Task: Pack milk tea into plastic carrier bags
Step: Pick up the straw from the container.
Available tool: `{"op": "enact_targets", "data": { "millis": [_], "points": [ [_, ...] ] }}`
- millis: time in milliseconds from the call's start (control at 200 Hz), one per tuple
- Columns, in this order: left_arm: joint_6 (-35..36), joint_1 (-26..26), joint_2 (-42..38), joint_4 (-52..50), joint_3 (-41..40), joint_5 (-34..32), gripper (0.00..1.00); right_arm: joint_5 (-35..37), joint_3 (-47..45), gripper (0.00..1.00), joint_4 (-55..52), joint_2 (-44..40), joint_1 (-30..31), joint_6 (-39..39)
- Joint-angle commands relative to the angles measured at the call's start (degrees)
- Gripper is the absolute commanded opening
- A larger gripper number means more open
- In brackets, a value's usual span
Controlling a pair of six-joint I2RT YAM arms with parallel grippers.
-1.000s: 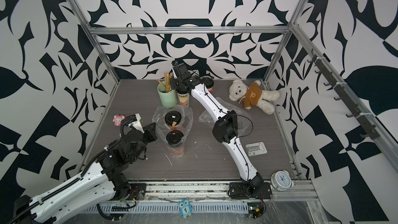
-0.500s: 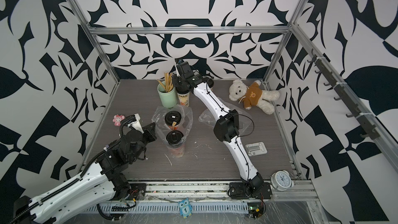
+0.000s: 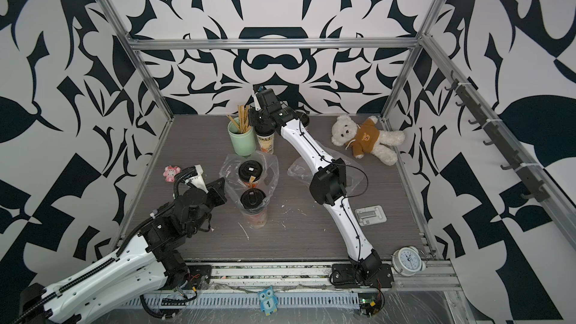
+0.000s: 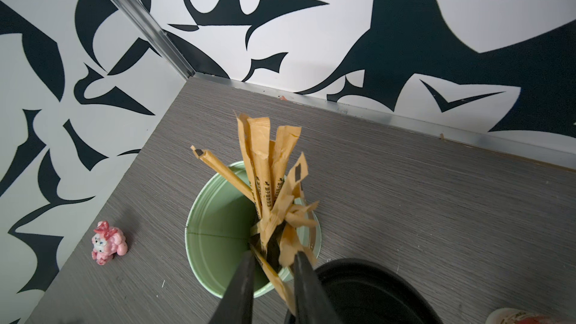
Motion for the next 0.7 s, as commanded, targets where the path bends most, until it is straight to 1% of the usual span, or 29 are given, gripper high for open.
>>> {"op": "enact_targets", "data": {
  "millis": [0,35,130,210,365,470,500,635,695],
  "points": [
    [-0.75,0.15,-0.41,-0.77,-1.26,-0.99,0.0,-1.27,1.18,0.31,0.74,-0.03,-0.35,0.46],
    [-0.74,0.19,-0.41,-0.69,-1.26,-1.04,0.0,-1.19,1.22,0.33,0.49,-0.03,-0.5,0.5],
    [-0.78,0.13,-0.3,-0.68,-1.26,-0.97,0.0,-1.92,1.12,0.33,0.08,-0.03,-0.73,0.67],
    [-0.78,0.16,-0.23,-0.53,-1.26,-0.97,0.0,-2.95,1.14,0.3,-0.36,-0.03,-0.69,0.77],
    [-0.58,0.15,0.18,-0.24,-1.09,-0.93,0.0,-4.15,0.69,0.29,-1.86,-0.03,-0.68,0.88],
    [-0.63,0.16,0.48,-0.16,-0.99,-0.72,0.0,-4.4,0.68,0.3,-1.86,-0.03,-0.69,0.73],
    [-0.6,0.16,0.46,-0.16,-0.92,-0.75,0.0,-4.35,-1.14,0.31,-1.91,-0.03,-0.69,0.68],
    [-0.57,0.15,0.47,0.01,-0.91,-0.77,0.0,-4.35,-1.11,0.34,-1.99,-0.08,-0.72,0.12],
    [-0.56,0.15,0.55,0.11,-0.91,-0.72,0.0,-4.24,-1.11,0.33,-2.03,-0.03,-0.73,0.06]
  ]
}}
